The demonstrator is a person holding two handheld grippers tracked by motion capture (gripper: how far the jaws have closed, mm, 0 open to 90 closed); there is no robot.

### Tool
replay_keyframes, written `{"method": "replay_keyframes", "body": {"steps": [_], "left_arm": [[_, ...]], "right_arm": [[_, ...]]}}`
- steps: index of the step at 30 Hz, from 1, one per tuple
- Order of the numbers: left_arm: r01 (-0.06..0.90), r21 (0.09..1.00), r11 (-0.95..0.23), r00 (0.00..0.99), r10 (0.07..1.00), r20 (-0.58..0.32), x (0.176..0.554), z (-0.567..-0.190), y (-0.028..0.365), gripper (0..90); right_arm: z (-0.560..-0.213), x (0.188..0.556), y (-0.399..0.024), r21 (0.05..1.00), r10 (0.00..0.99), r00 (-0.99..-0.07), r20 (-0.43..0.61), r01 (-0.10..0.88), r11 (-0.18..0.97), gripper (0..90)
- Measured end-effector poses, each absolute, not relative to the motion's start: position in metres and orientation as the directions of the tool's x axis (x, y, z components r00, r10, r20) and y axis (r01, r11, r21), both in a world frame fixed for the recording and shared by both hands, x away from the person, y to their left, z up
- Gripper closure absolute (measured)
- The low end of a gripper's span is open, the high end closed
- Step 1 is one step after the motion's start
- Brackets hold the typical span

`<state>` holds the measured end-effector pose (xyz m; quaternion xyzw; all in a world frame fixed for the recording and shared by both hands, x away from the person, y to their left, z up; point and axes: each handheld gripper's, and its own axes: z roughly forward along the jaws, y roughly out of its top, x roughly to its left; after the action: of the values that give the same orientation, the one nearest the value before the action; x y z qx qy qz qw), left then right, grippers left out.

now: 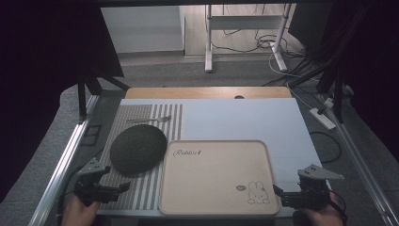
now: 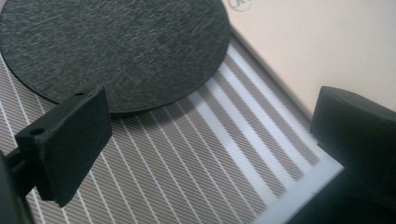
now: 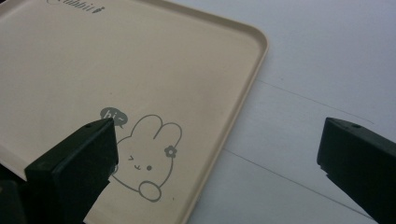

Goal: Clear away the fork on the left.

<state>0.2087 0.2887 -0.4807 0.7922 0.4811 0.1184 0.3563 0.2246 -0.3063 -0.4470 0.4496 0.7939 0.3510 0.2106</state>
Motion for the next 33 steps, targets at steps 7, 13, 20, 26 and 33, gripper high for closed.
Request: {"method": "replay_keyframes", "body": {"steps": [7,13,20,26,33], "left_arm": [[0.674,0.681,-0.285,0.507,0.849,-0.147,0.22,-0.48,0.287,0.0],[0.682,0.68,-0.269,0.502,0.848,-0.167,0.237,-0.479,0.285,0.0],[0.677,0.677,-0.289,0.51,0.847,-0.15,0.255,-0.478,0.28,0.0],[0.687,0.666,-0.291,0.514,0.842,-0.161,0.279,-0.481,0.275,0.0],[0.695,0.657,-0.292,0.511,0.844,-0.164,0.296,-0.483,0.27,0.0]], "right_arm": [[-0.447,0.225,-0.306,0.745,0.862,-0.507,-0.014,0.57,0.347,0.0],[-0.447,0.225,-0.306,0.743,0.862,-0.507,-0.013,0.572,0.348,0.0],[-0.448,0.226,-0.306,0.739,0.861,-0.508,-0.011,0.576,0.349,0.0],[-0.448,0.226,-0.306,0.738,0.861,-0.509,-0.01,0.577,0.35,0.0],[-0.448,0.226,-0.306,0.738,0.861,-0.509,-0.01,0.577,0.35,0.0]]}}
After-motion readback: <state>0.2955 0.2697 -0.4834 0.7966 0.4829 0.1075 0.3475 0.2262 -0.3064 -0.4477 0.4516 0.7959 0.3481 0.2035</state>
